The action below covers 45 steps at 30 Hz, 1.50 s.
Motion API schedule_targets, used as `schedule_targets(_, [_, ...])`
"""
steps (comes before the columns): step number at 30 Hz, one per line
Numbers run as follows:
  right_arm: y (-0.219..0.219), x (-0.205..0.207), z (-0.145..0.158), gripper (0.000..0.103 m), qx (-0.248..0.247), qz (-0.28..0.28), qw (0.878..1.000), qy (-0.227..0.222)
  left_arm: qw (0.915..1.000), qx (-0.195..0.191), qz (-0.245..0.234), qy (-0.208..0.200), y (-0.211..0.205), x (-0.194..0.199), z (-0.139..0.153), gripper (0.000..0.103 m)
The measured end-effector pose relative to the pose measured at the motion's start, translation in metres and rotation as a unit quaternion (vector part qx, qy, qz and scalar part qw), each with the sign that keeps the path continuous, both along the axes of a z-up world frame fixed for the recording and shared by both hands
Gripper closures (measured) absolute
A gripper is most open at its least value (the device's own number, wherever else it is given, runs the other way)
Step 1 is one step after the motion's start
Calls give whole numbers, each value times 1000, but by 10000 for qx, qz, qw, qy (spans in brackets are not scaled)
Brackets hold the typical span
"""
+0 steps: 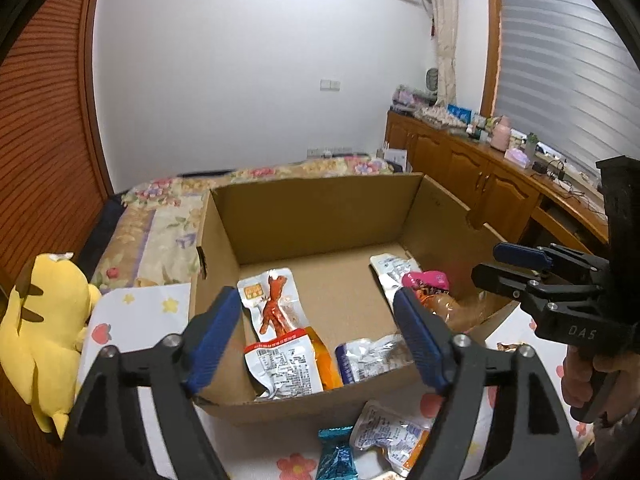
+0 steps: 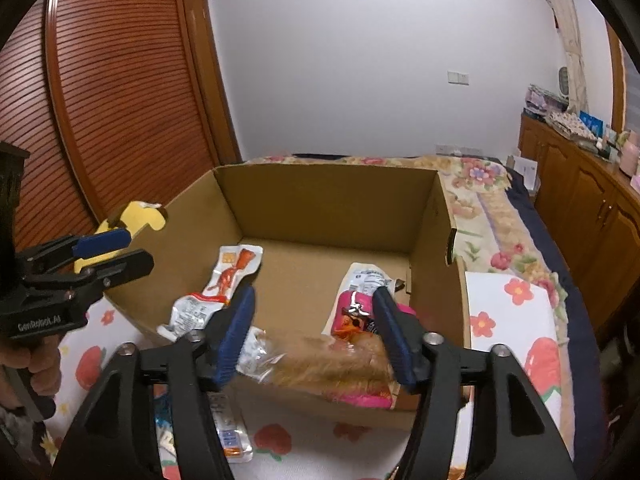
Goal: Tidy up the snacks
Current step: 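Open both tools over the box to drop the packets inside, then withdraw both tools and move them to the blue candy and copper packet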
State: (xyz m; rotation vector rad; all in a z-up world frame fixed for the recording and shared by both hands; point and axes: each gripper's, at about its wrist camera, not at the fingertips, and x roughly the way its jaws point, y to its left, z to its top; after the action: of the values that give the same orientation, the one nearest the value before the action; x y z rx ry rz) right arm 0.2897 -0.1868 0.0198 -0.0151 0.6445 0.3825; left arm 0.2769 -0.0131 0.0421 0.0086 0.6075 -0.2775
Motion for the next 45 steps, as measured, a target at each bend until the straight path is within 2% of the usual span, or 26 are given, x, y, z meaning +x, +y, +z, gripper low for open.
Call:
schedule_targets(8, [-2, -42, 19, 39, -35, 160, 9990, -416, 9994, -32, -144, -320, -1, -32, 5, 5])
schedule_targets(14, [-15, -74, 25, 39, -114, 206, 9976, -658, 9987, -52, -261, -427, -1, -61, 0, 3])
schedule_targets(19, [-39, -93, 18, 39, -137, 109, 9978, -644, 9986, -115, -300, -409, 3, -79, -8, 3])
schedule_targets(31, [-83, -91, -38, 39, -555, -269, 9981, -56, 9996, -107, -263, -63, 8, -95, -44, 3])
schedule_targets(45, [-93, -71, -87, 39, -910, -279, 9933, 662, 9990, -40, -327, 312, 0, -96, -76, 4])
